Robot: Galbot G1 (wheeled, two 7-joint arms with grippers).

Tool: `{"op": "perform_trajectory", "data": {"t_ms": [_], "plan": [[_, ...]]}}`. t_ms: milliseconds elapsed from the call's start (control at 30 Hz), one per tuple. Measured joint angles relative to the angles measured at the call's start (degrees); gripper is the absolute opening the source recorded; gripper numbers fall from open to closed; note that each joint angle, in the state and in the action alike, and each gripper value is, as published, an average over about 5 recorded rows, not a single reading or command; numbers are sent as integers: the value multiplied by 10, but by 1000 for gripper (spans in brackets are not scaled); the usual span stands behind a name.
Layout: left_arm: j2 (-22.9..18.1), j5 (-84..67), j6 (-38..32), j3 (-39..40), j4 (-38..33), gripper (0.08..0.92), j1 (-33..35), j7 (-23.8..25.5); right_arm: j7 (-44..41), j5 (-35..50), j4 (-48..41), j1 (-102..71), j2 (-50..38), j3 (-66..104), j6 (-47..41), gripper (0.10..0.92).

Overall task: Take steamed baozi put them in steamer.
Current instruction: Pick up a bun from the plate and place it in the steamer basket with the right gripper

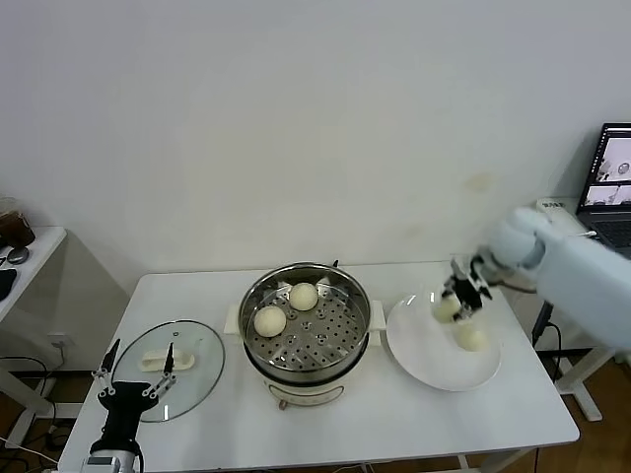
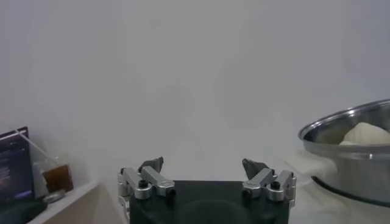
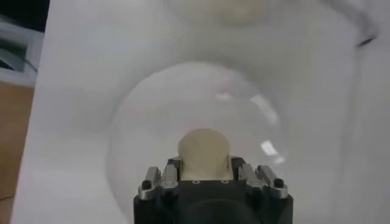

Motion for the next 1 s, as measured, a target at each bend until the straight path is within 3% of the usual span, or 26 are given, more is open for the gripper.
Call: {"op": "perform_trajectory", "data": {"t_ms": [500,1000], "plan": [[-5,-7,-2,-13,-6,823,8,1,38,112,43,138,160,-143,88,514],[-8,-7,-2,-19,-4,823,5,1,72,13,27,113,283,-222,251,519]]}}
